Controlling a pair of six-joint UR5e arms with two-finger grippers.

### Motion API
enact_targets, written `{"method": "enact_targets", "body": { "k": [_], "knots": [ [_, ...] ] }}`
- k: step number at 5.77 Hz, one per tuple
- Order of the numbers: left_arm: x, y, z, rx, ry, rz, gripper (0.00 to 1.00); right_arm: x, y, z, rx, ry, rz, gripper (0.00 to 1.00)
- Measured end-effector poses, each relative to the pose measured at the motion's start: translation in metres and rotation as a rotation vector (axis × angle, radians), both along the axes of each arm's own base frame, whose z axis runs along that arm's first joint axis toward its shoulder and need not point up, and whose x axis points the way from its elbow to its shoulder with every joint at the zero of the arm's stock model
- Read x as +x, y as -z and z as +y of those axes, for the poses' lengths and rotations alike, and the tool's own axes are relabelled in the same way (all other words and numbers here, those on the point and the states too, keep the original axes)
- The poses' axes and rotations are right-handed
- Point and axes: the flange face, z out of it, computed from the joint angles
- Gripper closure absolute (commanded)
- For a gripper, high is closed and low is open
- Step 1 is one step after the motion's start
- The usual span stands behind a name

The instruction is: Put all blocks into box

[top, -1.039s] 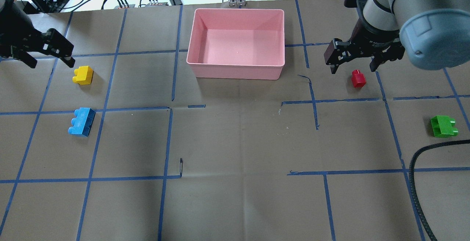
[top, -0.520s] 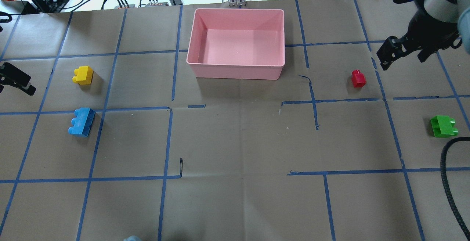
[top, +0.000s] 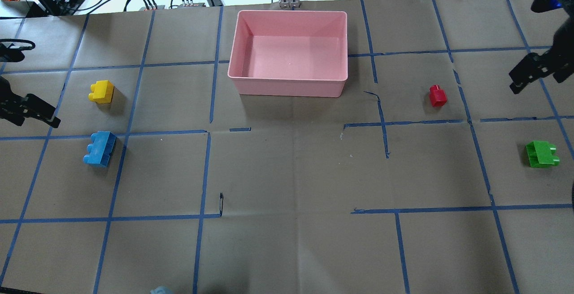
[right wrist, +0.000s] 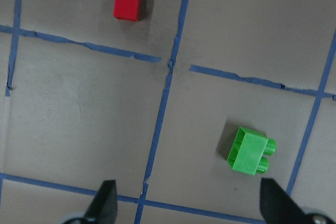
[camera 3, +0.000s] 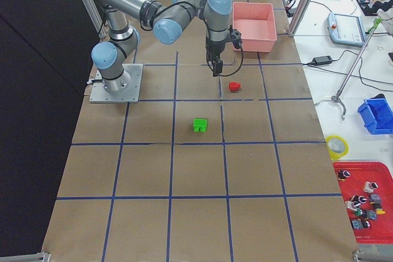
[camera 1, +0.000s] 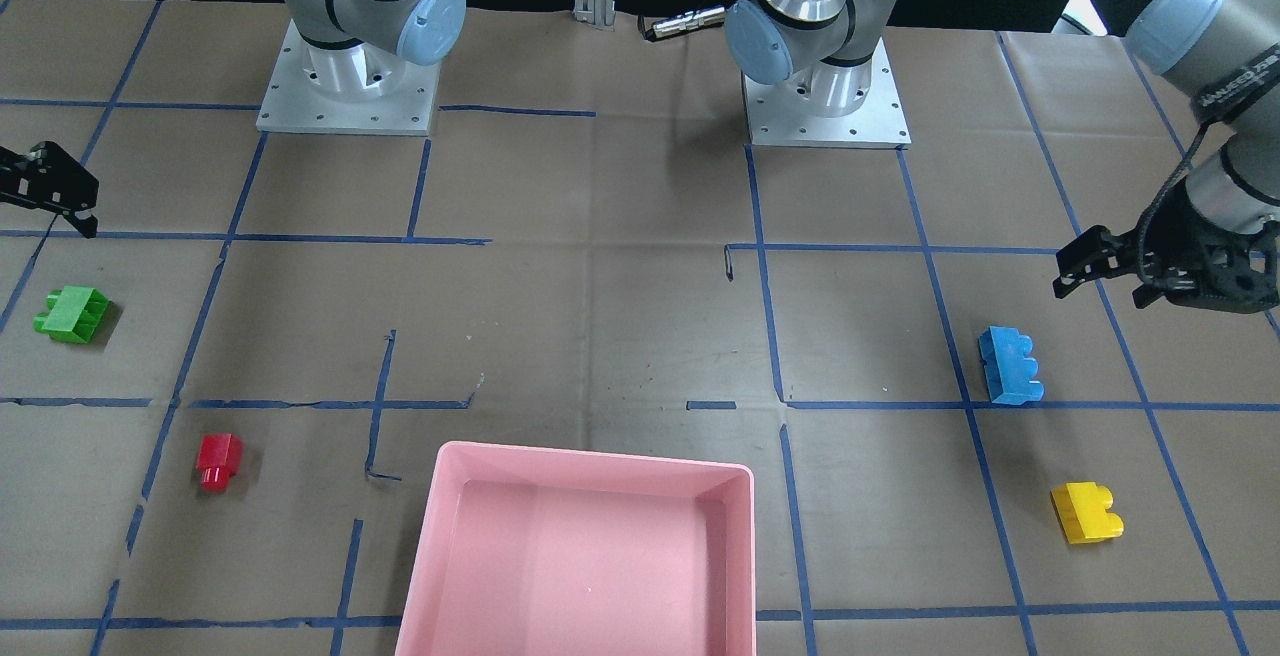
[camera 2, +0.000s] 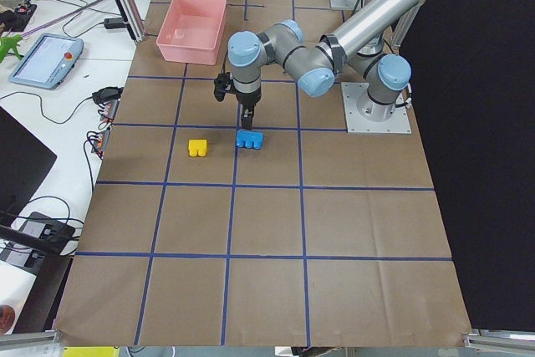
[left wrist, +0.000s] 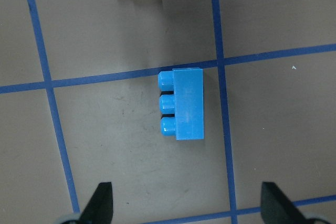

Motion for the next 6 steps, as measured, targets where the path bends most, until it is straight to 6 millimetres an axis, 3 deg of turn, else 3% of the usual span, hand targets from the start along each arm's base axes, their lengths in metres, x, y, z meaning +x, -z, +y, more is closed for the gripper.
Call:
{"method": "enact_targets", "body": {
  "k": [1, 3, 6],
  "knots": [
    [-0.014, 0.028, -0.002, -0.017, -0.002, -0.011, 0.00, -0.032, 0.019, 0.015, 0.008, 0.015, -0.050, 0.01],
    [-0.019, 0.061, -0.012, -0.025, 0.009, -0.009, 0.00, -0.070, 0.041, 0.029, -0.003, 0.044, -0.082, 0.01],
    [-0.010, 0.104, -0.032, -0.044, 0.013, 0.002, 0.00, -0.122, 0.099, 0.012, -0.012, 0.058, -0.073, 0.01]
  ]
}}
